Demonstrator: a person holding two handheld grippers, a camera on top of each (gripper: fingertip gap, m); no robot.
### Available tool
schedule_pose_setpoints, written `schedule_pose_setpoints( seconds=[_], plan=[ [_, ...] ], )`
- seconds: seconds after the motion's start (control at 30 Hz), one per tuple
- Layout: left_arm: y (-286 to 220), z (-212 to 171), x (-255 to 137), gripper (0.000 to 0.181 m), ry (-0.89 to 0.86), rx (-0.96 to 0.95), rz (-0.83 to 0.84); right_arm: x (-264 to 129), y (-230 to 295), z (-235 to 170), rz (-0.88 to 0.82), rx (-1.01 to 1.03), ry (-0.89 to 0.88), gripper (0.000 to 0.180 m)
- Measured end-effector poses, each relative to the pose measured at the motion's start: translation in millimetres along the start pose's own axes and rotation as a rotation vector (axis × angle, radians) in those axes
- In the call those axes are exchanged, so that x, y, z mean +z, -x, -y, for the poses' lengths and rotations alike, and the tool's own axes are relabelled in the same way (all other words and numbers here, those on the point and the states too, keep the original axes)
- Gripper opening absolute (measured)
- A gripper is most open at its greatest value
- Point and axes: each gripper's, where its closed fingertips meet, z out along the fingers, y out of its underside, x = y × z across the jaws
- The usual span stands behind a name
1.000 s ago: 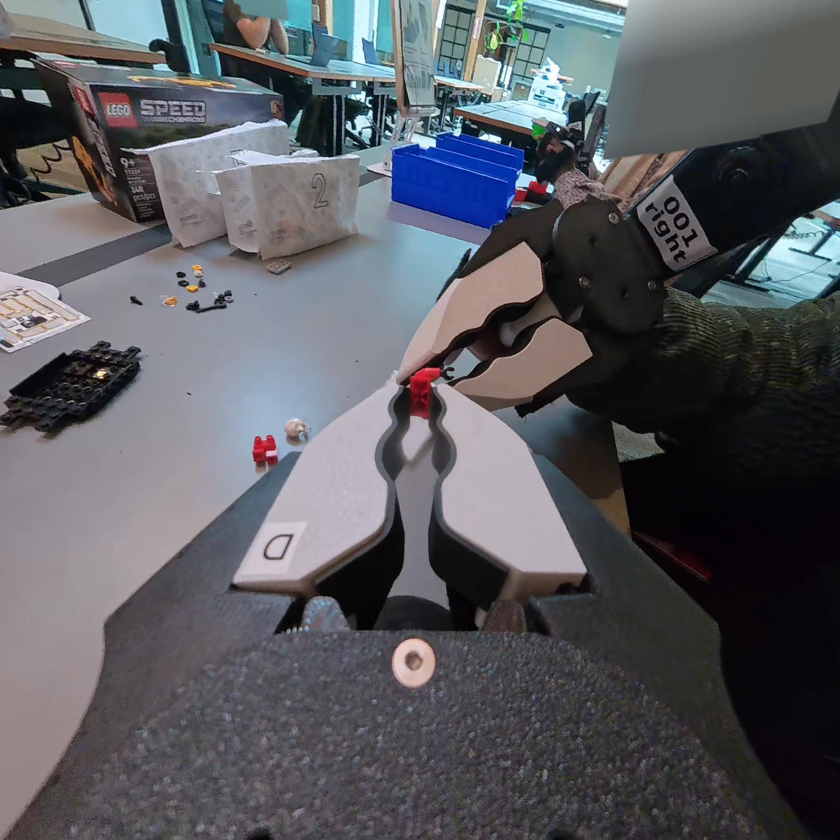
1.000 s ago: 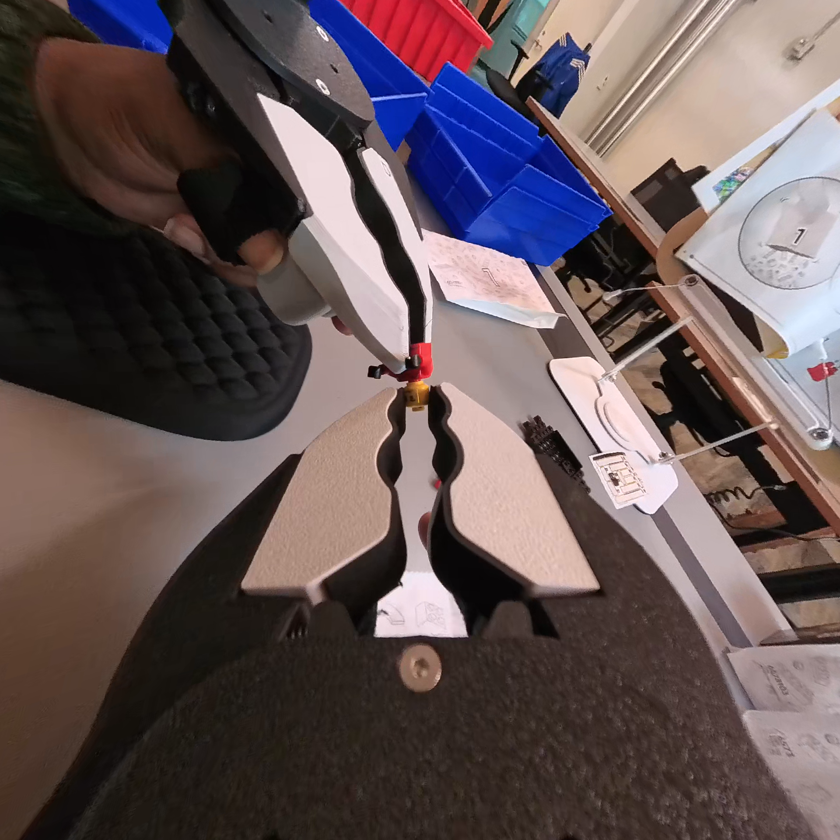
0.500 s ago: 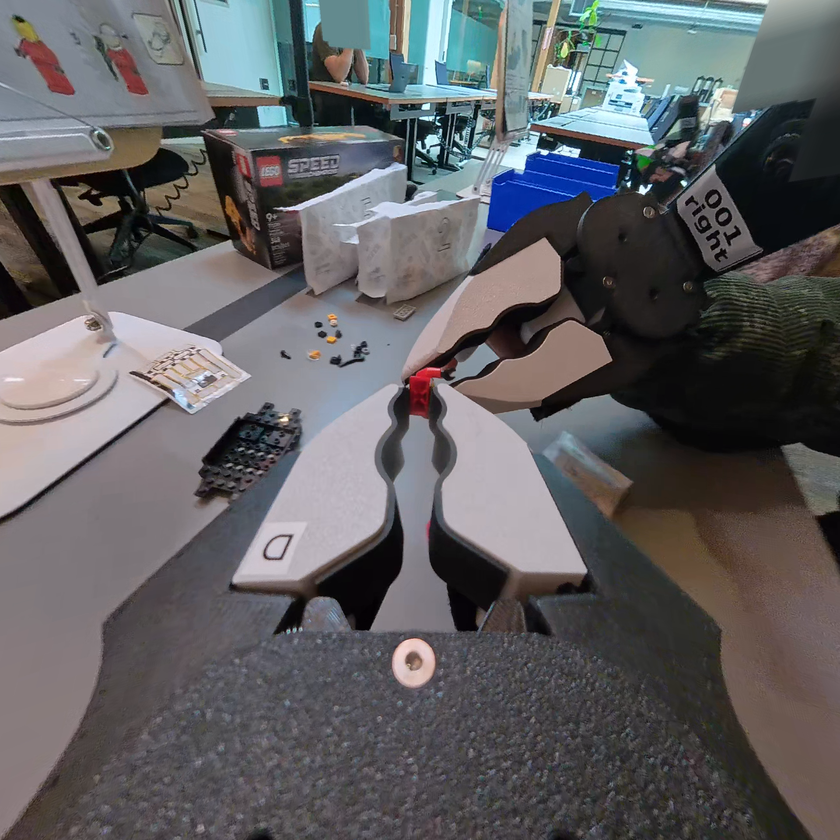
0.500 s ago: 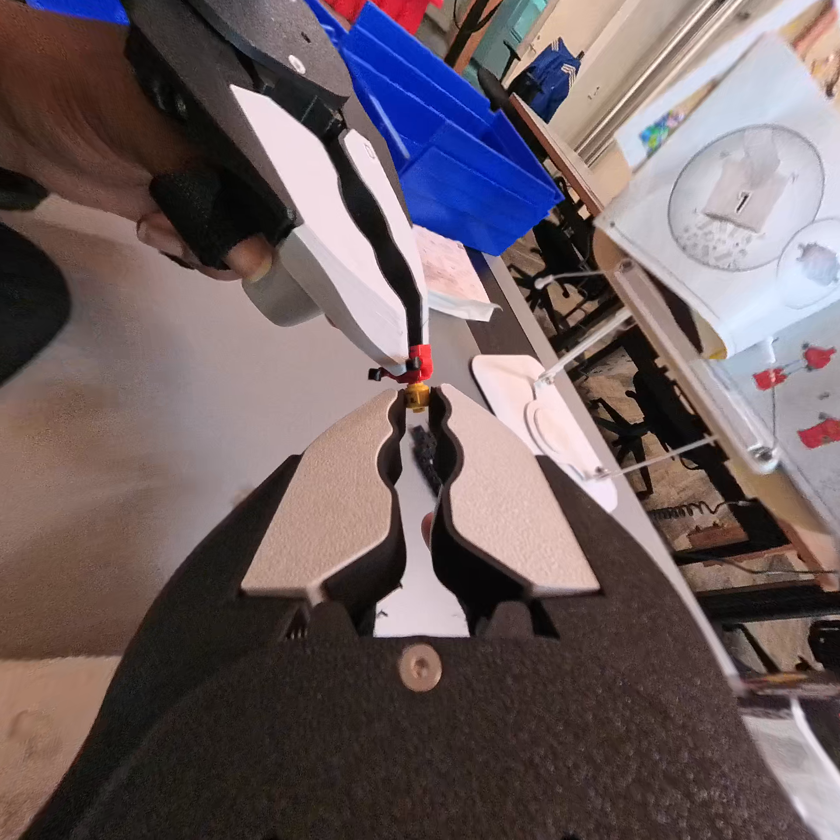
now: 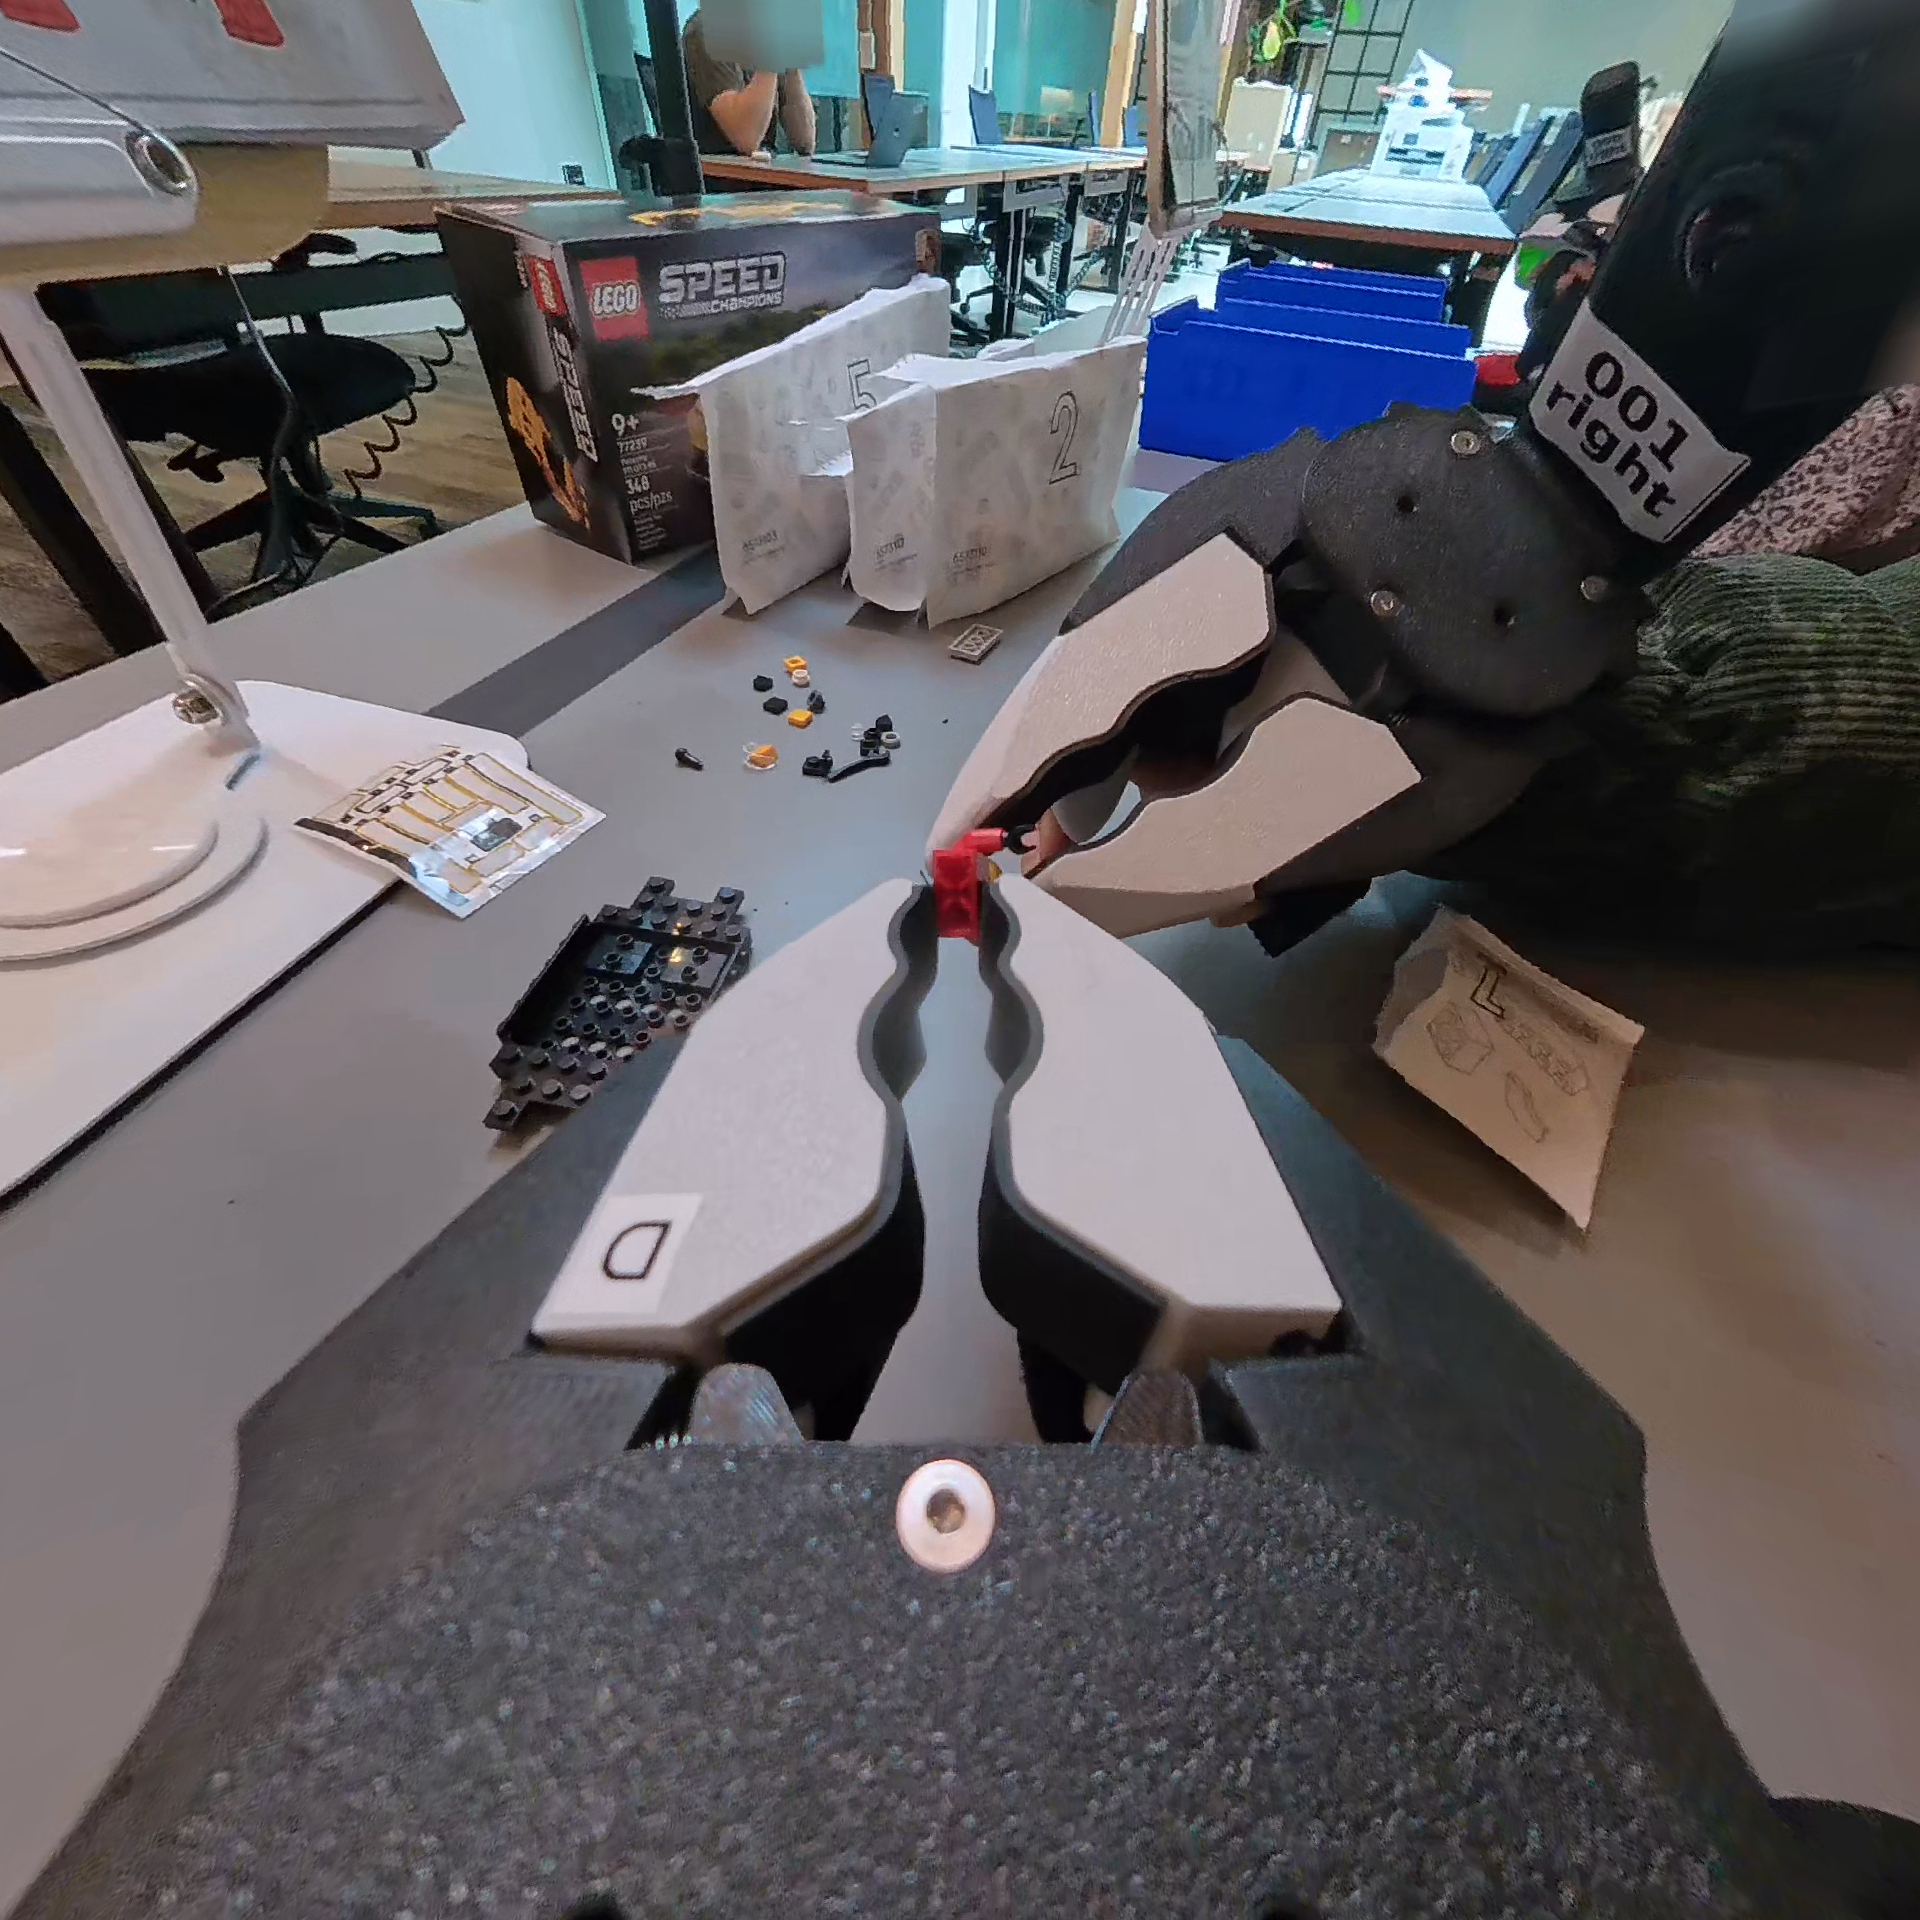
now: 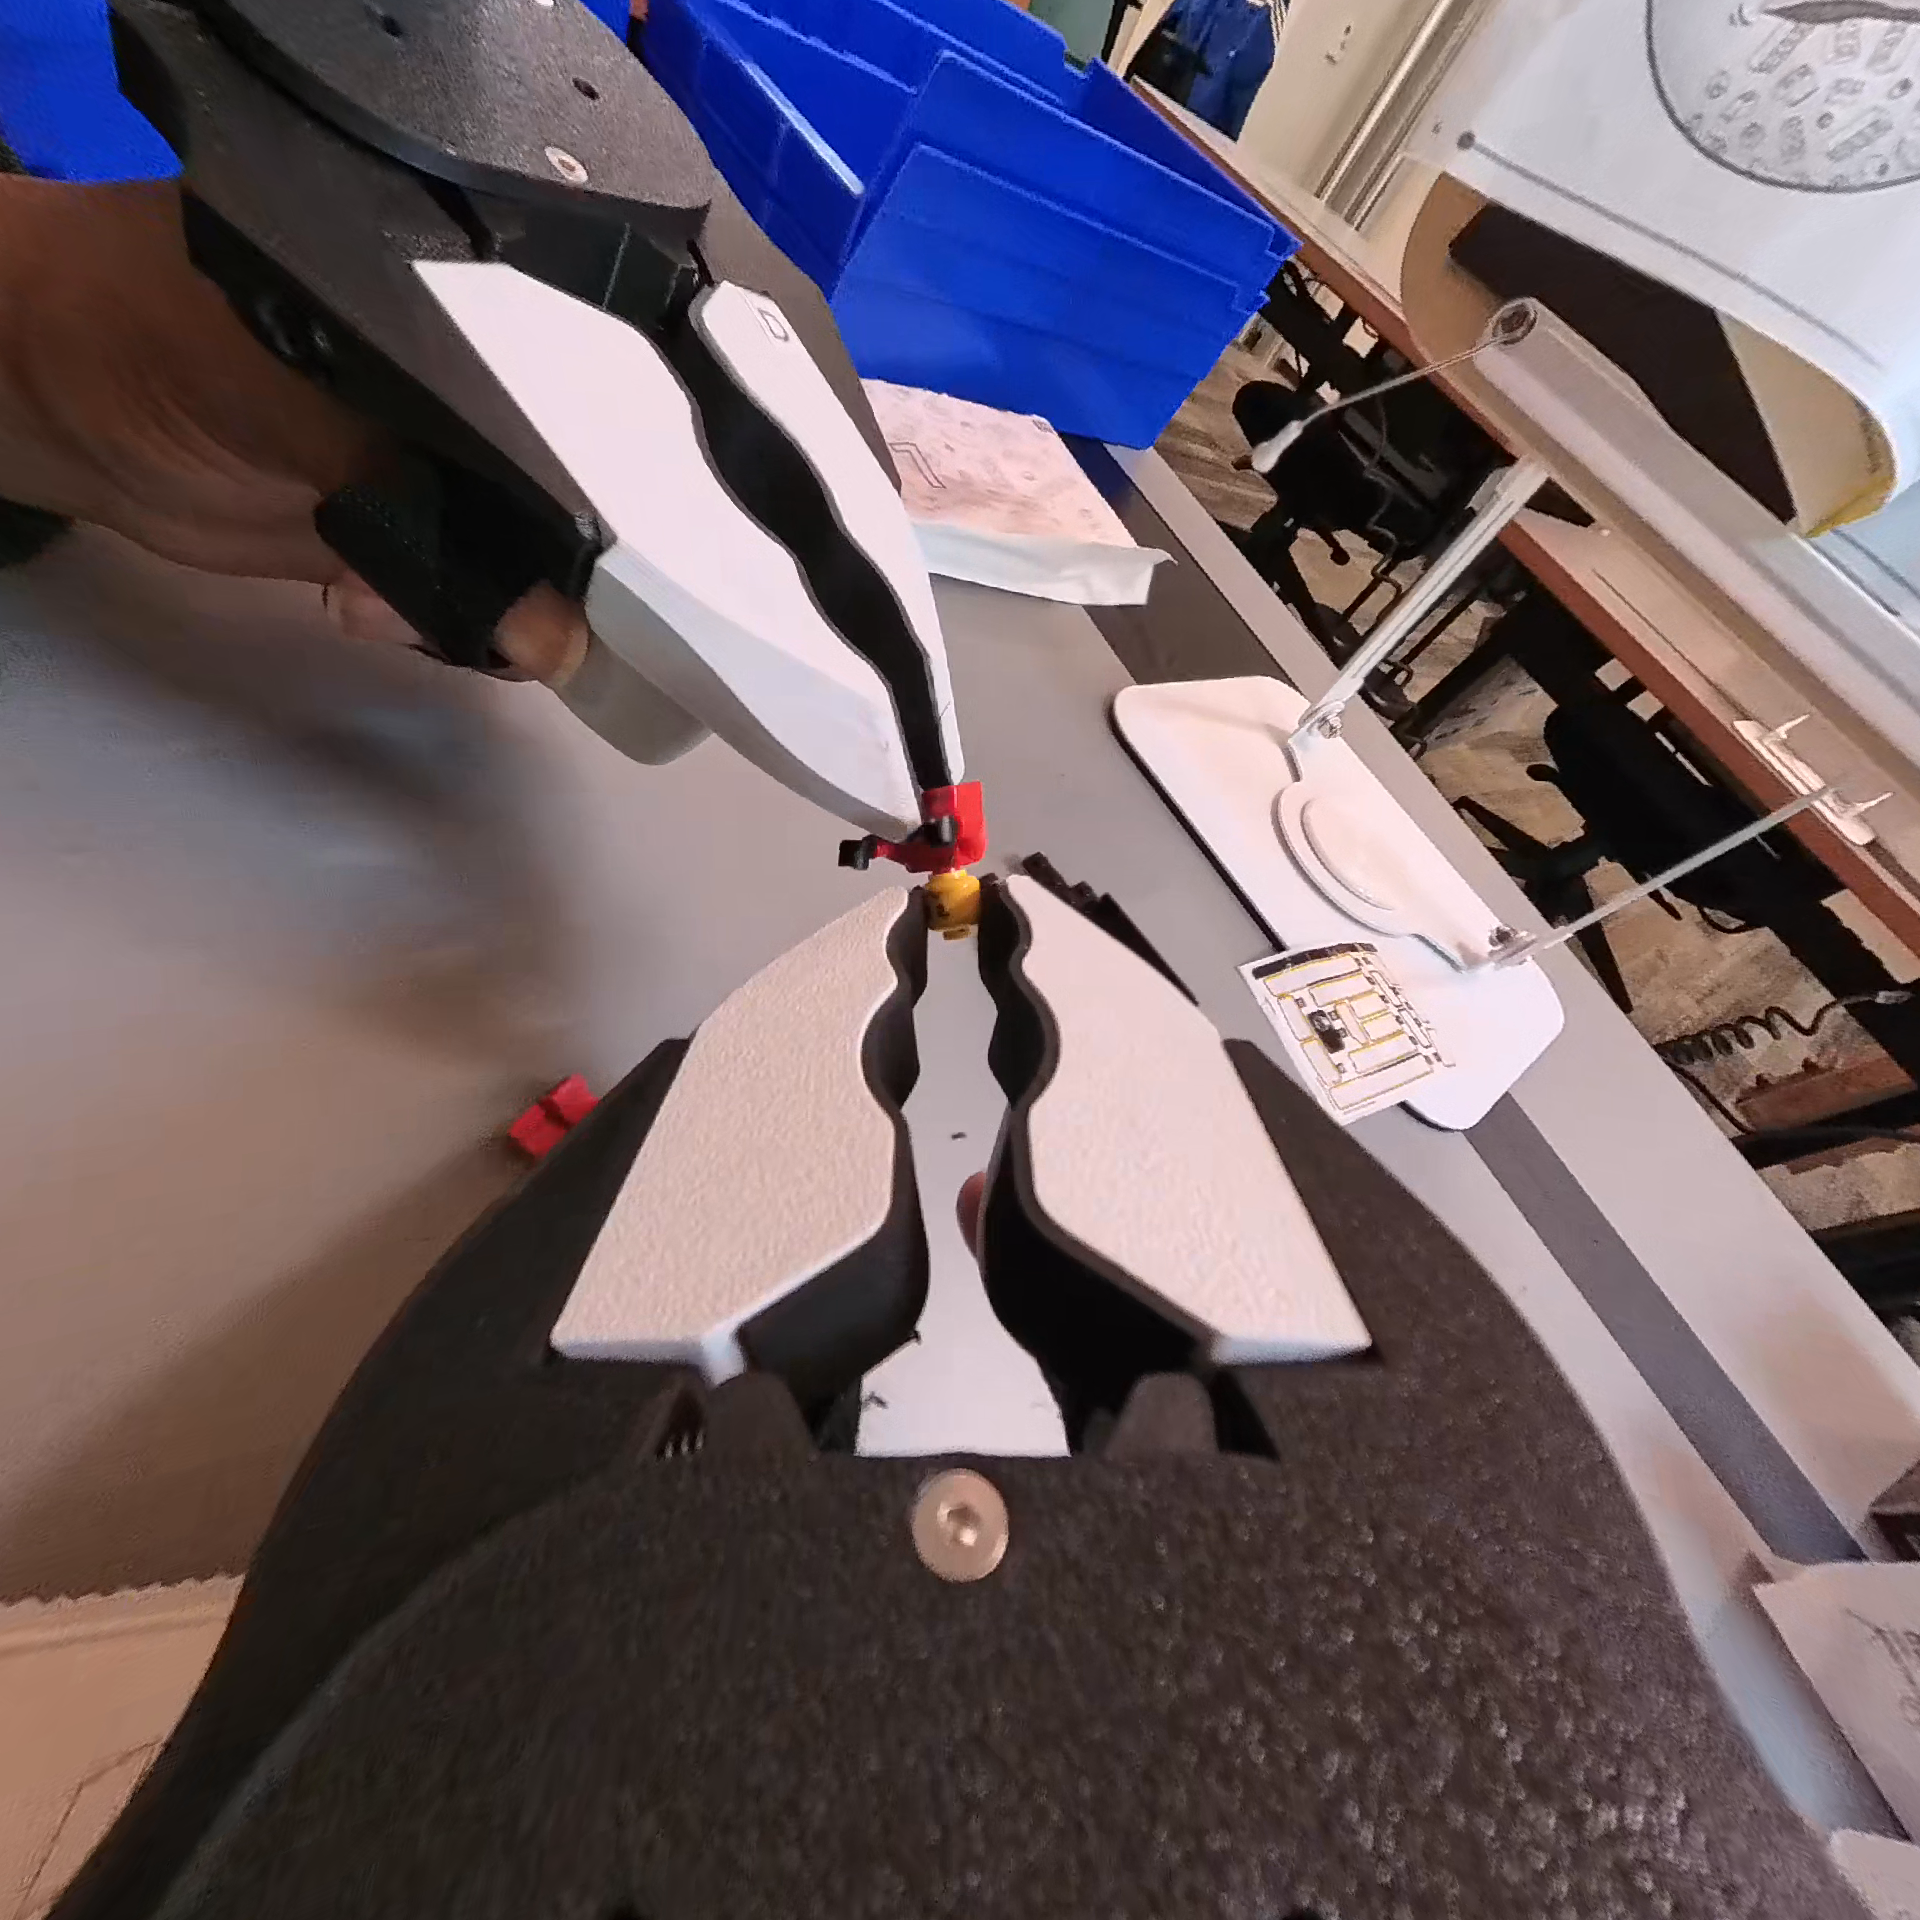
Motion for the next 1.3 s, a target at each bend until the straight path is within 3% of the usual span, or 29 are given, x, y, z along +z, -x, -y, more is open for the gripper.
schedule_pose_setpoints(
  seconds=[0.43,0.47,0.53,0.6,0.8,0.93,1.1,1.3],
  plan=[
    [-16,10,-8,0.007,-0.031,0.030,-0.027,-12,5,4,0.019,-0.030,-0.017,0.010],
    [-16,16,-12,0.006,-0.073,0.027,-0.030,-12,-4,-15,-0.021,-0.039,0.086,0.010],
    [0,50,-44,0.003,-0.244,-0.046,-0.004,-22,-14,-31,-0.023,0.037,0.078,0.010],
    [7,34,-46,0.000,-0.160,0.058,0.064,-30,-18,8,-0.061,0.026,-0.057,0.010],
    [3,15,-22,0.000,-0.072,-0.015,0.004,-22,-10,3,-0.035,-0.028,-0.022,0.010],
    [-16,5,-10,0.035,-0.024,-0.022,-0.100,-18,5,4,-0.003,-0.122,-0.017,0.010],
    [-31,-5,-4,0.007,0.060,-0.019,-0.184,-14,24,9,0.012,-0.285,-0.009,0.010],
    [-31,-5,-5,0.008,0.093,0.055,-0.133,-16,21,10,0.000,-0.253,-0.024,0.010]
  ],
)
